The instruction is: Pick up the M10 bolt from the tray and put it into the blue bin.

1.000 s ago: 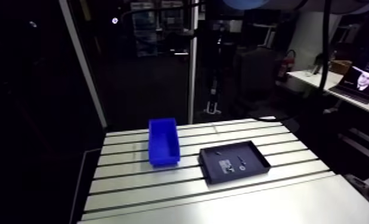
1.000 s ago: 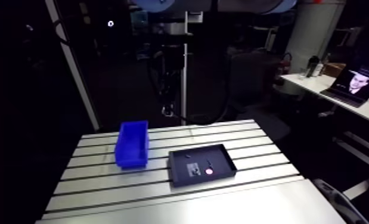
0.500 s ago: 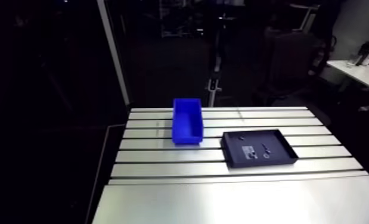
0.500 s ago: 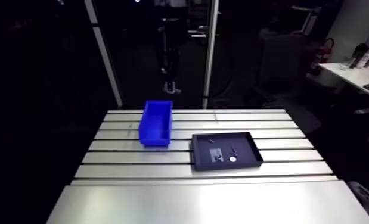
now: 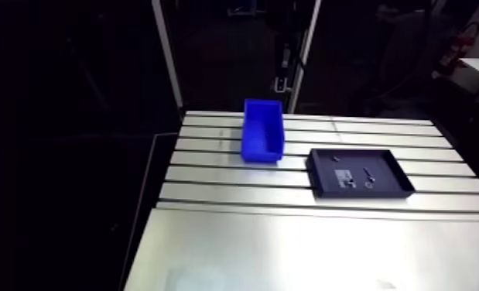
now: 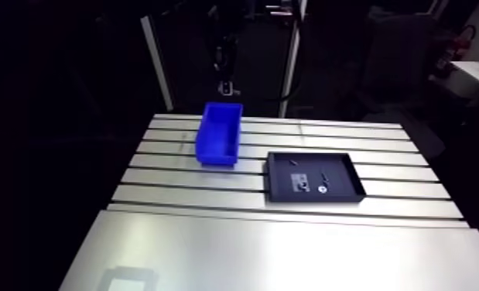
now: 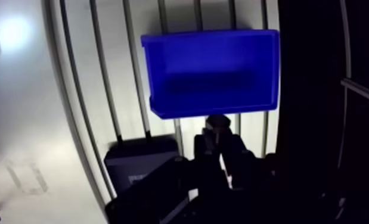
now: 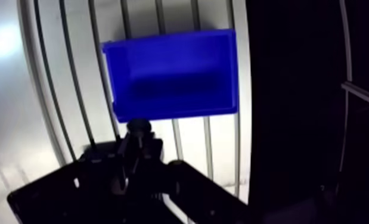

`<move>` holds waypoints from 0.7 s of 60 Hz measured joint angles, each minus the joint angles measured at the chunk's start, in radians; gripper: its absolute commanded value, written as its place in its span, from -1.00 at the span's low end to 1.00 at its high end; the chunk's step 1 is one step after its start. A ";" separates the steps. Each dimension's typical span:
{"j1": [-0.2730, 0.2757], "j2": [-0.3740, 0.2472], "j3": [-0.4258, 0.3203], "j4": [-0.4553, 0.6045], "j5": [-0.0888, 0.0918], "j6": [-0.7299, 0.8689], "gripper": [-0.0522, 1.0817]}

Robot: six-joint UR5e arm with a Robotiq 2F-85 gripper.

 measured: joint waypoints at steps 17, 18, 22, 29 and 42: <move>0.019 0.037 -0.002 -0.043 -0.012 0.007 0.92; 0.019 0.040 -0.002 -0.045 -0.012 0.008 0.92; 0.020 0.049 -0.002 -0.052 -0.013 0.012 0.91; 0.021 0.063 -0.002 -0.061 -0.013 0.018 0.90; 0.026 0.095 -0.003 -0.090 -0.014 0.030 0.89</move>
